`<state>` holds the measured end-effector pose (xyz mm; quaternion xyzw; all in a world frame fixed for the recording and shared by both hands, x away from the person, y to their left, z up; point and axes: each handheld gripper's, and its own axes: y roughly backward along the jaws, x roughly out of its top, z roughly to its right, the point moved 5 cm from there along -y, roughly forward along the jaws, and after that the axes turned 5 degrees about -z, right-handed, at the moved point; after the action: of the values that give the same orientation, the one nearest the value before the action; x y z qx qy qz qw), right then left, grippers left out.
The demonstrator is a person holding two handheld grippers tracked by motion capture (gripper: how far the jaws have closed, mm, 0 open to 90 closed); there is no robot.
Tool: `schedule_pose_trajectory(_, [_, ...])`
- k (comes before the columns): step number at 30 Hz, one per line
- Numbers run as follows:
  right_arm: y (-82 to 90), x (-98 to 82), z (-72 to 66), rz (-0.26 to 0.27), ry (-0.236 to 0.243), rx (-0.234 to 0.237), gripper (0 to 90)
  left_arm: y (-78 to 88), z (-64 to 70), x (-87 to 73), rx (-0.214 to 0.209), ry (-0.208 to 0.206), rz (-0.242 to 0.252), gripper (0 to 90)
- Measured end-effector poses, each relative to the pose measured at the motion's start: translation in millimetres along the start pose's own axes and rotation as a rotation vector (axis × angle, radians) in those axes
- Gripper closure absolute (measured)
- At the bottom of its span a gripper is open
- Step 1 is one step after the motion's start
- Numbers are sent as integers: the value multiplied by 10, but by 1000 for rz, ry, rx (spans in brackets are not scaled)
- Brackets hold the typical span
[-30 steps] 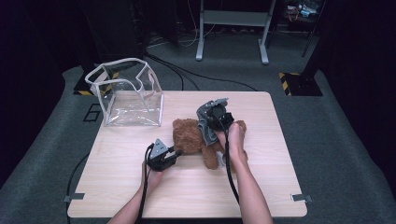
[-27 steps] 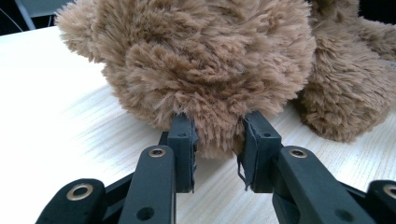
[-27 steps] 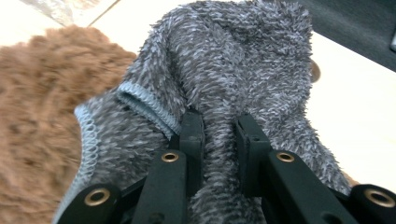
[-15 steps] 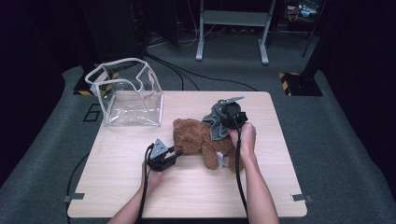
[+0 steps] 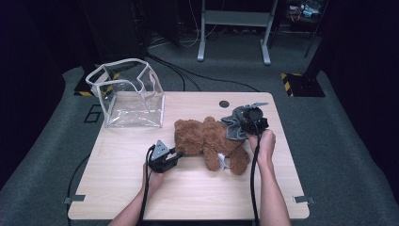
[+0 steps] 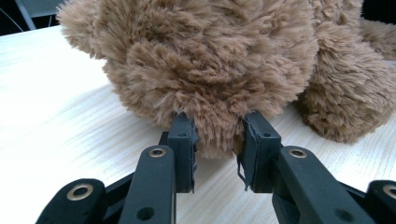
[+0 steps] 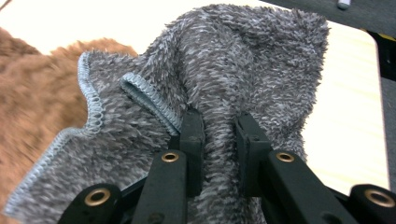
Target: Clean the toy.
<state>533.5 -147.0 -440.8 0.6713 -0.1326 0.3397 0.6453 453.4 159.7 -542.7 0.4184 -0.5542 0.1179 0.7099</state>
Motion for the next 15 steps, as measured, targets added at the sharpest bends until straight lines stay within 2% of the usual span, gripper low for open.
schedule_pose_trajectory(4, [112, -41, 104, 38, -26, 8, 758, -1, -1, 1, 3, 1, 3, 689])
schedule_pose_trajectory(7, [223, -27, 115, 75, -38, 22, 758, -2, -1, 1, 5, 0, 3, 689])
schedule_pose_trajectory(9, [290, -9, 100, 94, -26, 27, 758, 1, -1, 0, 2, -1, -1, 689])
schedule_pose_trajectory(13, [406, 64, -20, 135, 3, 49, 758, 1, -2, 0, 2, -1, -1, 689])
schedule_pose_trajectory(15, [446, 105, -122, 149, 26, 63, 758, 1, -1, 0, 2, -1, -1, 689])
